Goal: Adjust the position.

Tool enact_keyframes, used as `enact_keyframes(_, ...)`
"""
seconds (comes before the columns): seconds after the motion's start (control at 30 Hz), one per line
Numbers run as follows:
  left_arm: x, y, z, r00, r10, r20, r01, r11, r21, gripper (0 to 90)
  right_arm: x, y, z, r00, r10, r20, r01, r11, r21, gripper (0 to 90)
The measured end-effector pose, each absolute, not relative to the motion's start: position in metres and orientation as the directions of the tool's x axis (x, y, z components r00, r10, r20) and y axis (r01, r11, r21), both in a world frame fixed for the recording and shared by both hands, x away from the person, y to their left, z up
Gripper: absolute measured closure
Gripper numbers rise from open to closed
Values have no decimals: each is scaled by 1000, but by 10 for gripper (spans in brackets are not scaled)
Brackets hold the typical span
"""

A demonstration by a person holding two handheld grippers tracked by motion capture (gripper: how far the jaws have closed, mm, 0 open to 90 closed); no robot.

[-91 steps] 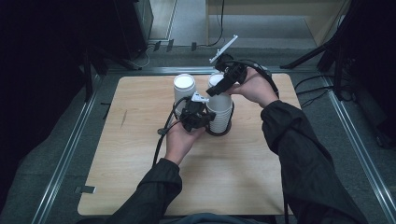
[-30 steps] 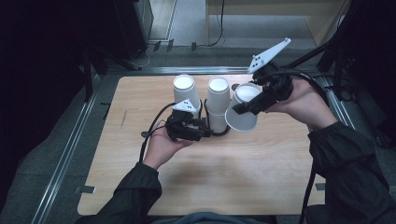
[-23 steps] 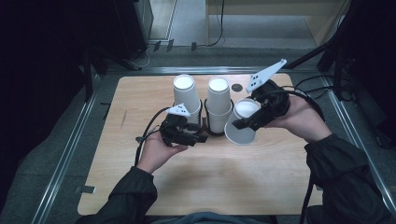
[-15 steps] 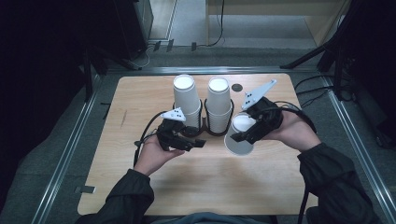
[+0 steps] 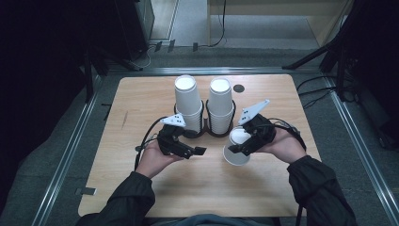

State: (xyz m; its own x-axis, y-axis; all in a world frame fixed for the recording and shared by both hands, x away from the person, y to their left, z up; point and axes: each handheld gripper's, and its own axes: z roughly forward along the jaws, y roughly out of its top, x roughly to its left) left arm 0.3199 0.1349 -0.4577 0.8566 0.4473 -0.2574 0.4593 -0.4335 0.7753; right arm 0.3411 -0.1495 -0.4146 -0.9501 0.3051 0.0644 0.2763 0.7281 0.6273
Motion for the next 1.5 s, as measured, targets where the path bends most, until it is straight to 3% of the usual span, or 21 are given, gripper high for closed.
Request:
enact_keyframes(0.07,317,134,-460,869,451,-201,418,-455,786,168,340,-149,-420,-949,308,68,279,720,636,239)
enact_keyframes(0.33,323,134,-467,885,385,-263,436,-484,758,133,341,-148,-440,-941,328,84,298,685,664,240)
enact_keyframes(0.43,321,132,-469,886,405,-224,423,-512,748,100,341,-148,-446,-943,327,69,282,666,690,241)
enact_keyframes(0.5,322,131,-472,888,388,-246,429,-509,746,100,342,-149,-450,-939,339,64,285,659,696,241)
enact_keyframes(0.7,322,120,-481,909,362,-207,388,-553,737,100,344,-147,-458,-936,328,130,319,629,709,240)
enact_keyframes(0.83,324,111,-483,909,337,-247,403,-552,729,95,343,-142,-458,-938,309,158,323,613,721,241)
enact_keyframes(1.13,322,99,-488,931,302,-207,350,-569,744,72,338,-130,-448,-949,267,170,297,565,770,242)
enact_keyframes(1.2,321,95,-488,929,310,-203,354,-580,734,1,337,-130,-444,-947,262,185,302,537,788,243)
enact_keyframes(1.33,318,93,-486,943,260,-209,323,-562,761,0,333,-127,-438,-945,260,198,309,510,803,245)
enact_keyframes(1.5,317,91,-488,939,265,-219,333,-545,769,0,332,-125,-433,-945,229,231,315,460,830,247)
